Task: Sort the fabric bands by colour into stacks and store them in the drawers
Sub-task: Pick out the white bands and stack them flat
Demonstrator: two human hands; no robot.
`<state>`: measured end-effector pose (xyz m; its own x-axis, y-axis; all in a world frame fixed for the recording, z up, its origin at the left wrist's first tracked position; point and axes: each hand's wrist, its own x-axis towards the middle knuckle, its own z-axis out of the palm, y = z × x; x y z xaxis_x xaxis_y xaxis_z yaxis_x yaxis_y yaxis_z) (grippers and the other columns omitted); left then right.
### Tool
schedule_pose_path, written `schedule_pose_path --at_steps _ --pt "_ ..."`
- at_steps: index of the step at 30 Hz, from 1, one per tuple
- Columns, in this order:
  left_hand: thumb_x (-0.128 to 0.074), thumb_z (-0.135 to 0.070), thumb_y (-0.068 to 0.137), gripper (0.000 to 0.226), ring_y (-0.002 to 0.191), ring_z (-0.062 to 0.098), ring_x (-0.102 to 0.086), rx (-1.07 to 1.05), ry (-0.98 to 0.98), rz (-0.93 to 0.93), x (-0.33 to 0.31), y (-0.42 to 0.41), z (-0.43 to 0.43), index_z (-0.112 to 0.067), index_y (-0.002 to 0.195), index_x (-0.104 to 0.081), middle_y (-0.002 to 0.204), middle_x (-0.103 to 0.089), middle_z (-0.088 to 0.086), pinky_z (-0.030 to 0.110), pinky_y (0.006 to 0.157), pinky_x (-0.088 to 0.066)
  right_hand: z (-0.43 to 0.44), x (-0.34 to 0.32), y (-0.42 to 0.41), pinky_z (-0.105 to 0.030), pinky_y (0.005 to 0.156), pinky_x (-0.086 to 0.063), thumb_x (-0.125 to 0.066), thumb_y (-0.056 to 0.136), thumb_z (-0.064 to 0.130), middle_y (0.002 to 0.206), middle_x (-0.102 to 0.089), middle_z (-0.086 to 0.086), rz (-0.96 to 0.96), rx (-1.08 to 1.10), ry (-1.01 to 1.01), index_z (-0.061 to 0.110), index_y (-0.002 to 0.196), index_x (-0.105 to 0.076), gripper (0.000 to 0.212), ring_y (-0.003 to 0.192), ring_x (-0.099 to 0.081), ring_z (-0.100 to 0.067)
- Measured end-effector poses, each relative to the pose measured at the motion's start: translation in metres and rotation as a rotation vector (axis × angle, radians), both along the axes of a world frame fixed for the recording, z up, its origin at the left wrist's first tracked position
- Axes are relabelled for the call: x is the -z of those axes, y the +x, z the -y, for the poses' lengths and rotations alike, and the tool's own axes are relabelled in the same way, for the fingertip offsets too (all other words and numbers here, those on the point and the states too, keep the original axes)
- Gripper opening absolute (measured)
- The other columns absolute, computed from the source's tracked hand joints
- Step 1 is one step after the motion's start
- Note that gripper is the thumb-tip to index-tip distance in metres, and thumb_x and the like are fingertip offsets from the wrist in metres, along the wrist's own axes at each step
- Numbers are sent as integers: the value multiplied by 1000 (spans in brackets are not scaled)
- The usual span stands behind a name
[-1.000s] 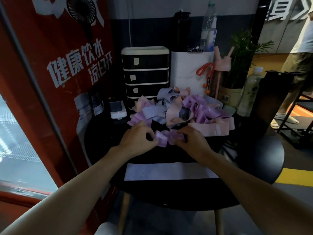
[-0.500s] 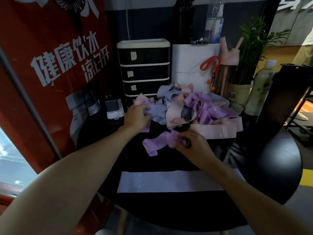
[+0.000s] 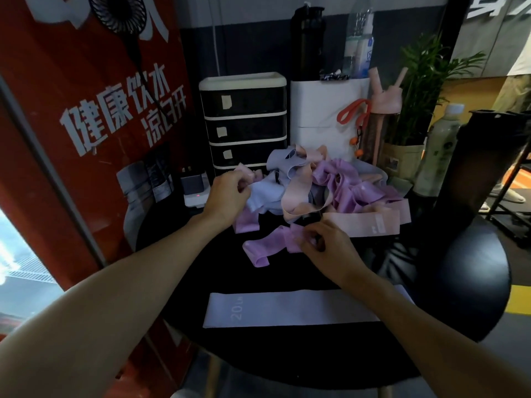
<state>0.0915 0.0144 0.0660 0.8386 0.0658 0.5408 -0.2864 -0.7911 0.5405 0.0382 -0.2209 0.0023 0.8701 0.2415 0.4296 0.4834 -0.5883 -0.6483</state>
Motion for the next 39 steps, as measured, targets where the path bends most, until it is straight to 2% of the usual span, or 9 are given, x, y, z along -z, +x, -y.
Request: schedule_pose_path --at_steps 4,7,14,19,25,27,30,34,39 --pt "-65 0 88 12 74 -4 -54 60 1 88 -27 -26 2 -6 95 -72 86 -65 -3 2 68 -38 1 -5 -2 -11 73 -44 -62 90 23 94 -54 9 42 51 19 15 103 -67 17 76 -53 -2" --pt "-67 0 87 11 75 -4 -56 116 -24 115 -48 -43 3 -10 91 -71 84 -66 -4 4 69 -41 0 -18 -5 -29 81 -52 -61 89 32 101 -57 7 12 60 37 19 113 -66 27 81 -56 -6" --pt "-73 -5 86 7 72 7 -59 196 -162 187 -93 -80 18 -11 89 -70 78 -64 -7 17 69 -50 -36 -90 -29 -13 72 -39 -77 79 35 102 -55 3 115 -105 239 18 111 -59 41 82 -48 3" --pt "-75 -6 83 7 73 9 -60 216 -227 189 -108 -97 28 -7 87 -70 81 -68 7 22 70 -52 -54 -111 -34 -21 77 -48 -78 76 47 101 -55 14 152 -185 333 25 115 -57 49 85 -56 -7" --pt "-73 -5 87 6 69 9 -62 238 -473 88 -116 -111 30 -8 87 -68 75 -65 4 20 66 -55 -62 -127 -40 -22 60 -44 -70 88 20 72 -58 13 241 -143 327 12 91 -65 10 62 -52 -2" --pt "-68 -8 92 8 78 13 -66 298 -557 24 -117 -116 28 -8 99 -66 87 -67 10 23 71 -58 -62 -131 -41 -32 53 -38 -61 92 13 61 -54 -5 270 -117 341 3 76 -60 19 57 -44 -7" --pt "-68 -13 93 30 95 11 -66 338 -459 -20 -111 -123 23 -15 122 -59 109 -67 6 22 79 -56 -57 -143 -44 -23 47 -27 -55 94 4 53 -42 -10 246 -114 412 1 62 -50 32 50 -32 -4" --pt "-71 0 87 41 79 9 -68 336 -491 22 -105 -130 23 -9 124 -56 94 -72 17 18 69 -54 -53 -151 -47 -17 48 -42 -52 94 -2 66 -64 -6 145 -122 495 0 93 -70 18 49 -51 -3" --pt "-75 -1 84 28 73 7 -67 243 -532 117 -105 -128 26 -8 109 -63 84 -71 9 18 66 -54 -49 -153 -53 -16 51 -47 -52 95 1 82 -64 -4 95 -133 542 12 109 -59 20 61 -61 -7"
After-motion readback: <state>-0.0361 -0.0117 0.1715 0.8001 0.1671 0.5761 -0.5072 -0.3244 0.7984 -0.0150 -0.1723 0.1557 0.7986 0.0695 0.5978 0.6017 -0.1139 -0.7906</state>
